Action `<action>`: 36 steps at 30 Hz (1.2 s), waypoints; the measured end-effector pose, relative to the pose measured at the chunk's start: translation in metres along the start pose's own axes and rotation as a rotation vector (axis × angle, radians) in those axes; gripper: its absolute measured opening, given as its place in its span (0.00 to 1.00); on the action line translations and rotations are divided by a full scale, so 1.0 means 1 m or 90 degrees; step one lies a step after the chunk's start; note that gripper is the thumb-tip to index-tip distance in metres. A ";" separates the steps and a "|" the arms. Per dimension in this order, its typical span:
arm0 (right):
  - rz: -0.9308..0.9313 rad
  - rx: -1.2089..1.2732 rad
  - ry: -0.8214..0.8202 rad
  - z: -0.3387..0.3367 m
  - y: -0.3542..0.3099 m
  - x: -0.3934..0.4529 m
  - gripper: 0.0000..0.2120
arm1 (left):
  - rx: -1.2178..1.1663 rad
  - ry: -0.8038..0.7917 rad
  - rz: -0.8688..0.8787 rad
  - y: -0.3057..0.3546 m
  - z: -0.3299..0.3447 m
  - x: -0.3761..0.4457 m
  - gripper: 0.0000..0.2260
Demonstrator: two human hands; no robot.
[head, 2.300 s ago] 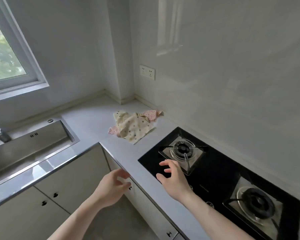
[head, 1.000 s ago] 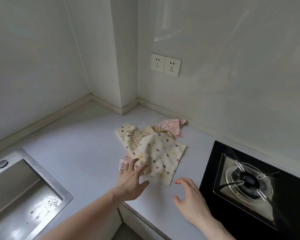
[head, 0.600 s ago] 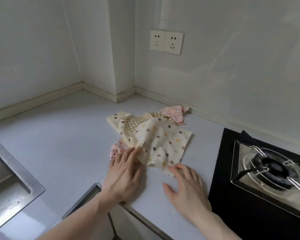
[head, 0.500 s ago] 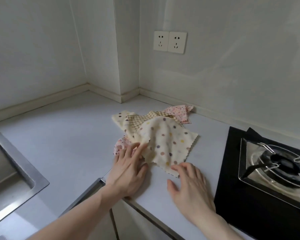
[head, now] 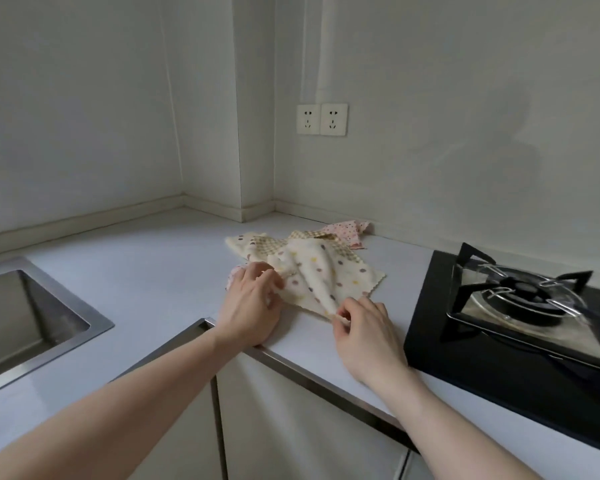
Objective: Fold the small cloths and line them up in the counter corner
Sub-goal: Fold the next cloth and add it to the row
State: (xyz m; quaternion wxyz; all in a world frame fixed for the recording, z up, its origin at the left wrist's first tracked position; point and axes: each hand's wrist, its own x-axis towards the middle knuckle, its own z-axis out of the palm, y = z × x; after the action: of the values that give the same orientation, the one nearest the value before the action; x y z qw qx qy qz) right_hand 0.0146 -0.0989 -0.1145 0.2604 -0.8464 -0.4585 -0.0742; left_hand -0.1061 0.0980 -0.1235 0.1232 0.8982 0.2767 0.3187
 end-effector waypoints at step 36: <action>-0.019 0.232 0.234 -0.249 -0.113 -0.106 0.14 | -0.331 -0.546 0.052 0.204 -0.223 -0.114 0.24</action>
State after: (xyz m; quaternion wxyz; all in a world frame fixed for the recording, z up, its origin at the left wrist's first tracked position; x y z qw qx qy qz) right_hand -0.1092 -0.2536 0.1009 0.4864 -0.7510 -0.4216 -0.1469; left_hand -0.2373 -0.1242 0.0713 0.4331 0.8979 0.0771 -0.0161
